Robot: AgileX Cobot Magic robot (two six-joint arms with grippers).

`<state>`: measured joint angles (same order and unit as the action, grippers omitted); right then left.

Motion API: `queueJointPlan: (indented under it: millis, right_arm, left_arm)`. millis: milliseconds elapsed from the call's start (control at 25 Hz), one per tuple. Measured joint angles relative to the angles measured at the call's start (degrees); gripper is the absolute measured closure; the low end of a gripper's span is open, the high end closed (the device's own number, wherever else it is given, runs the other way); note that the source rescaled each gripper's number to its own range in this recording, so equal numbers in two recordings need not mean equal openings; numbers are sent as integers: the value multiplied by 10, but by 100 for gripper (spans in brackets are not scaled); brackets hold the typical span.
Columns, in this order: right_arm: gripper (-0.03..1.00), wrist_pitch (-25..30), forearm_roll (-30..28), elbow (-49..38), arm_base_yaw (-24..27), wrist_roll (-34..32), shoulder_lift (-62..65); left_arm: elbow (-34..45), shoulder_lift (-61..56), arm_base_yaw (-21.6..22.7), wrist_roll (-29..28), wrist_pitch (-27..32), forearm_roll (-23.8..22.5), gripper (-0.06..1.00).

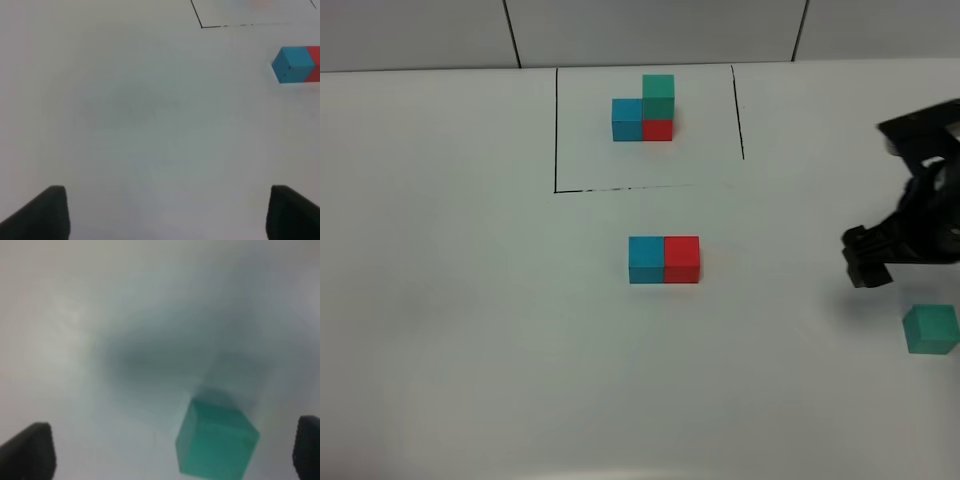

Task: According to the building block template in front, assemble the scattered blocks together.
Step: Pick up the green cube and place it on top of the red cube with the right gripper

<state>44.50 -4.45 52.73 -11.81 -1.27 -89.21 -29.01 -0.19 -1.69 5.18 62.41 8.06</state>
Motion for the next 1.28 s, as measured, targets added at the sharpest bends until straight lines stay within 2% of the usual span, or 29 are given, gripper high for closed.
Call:
queueJointPlan:
  millis: [120,360,640,920,1040,1120,1200,1280]
  right_arm:
    - [5,-1,2,-53,41,-48,22]
    - [14,-56,18,-115,67,-58,23]
    - [17,-116,31,-117,74,-54,-8]
    - [21,-140,49,-119,114,-9,-65]
    - [26,-151,60,-119,121,5,-80]
    - [37,-156,62,-119,122,5,-84]
    - [58,-159,62,-119,122,7,-84]
    - [97,-160,62,-118,121,8,-84]
  left_arm:
    - [0,0,0,0,0,0,-3]
    - [0,0,0,0,0,0,-3]
    - [0,0,0,0,0,0,-3]
    - [0,0,0,0,0,0,-3]
    - [0,0,0,0,0,0,-3]
    - [0,0,0,0,0,0,-3]
    - [0,0,0,0,0,0,-3]
    - [0,0,0,0,0,0,-3]
